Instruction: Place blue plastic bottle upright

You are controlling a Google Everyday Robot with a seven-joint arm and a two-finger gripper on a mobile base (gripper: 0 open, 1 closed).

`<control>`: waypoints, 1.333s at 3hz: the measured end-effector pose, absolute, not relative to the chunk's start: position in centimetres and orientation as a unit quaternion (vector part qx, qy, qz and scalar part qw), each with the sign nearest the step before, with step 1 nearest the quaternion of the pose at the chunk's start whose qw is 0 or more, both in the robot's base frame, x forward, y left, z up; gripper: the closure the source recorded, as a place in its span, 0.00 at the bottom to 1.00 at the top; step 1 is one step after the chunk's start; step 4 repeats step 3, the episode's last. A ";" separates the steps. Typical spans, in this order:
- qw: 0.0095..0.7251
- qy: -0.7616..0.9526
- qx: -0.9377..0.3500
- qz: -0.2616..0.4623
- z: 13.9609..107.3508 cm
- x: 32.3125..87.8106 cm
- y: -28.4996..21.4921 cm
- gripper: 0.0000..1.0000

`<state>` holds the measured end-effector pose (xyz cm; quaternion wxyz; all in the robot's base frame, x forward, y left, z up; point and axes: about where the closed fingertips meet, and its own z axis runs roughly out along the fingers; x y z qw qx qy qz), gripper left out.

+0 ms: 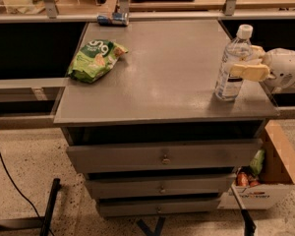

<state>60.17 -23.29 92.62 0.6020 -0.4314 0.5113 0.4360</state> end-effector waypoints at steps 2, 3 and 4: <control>0.603 0.521 -0.434 0.420 93.4 59.4 -24.6 0.00; 0.603 0.521 -0.435 0.420 93.4 59.4 -24.6 0.00; 0.603 0.521 -0.435 0.420 93.4 59.4 -24.6 0.00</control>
Offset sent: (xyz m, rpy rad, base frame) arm -0.0107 -0.0229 0.0063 -0.0105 -0.0006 -0.0385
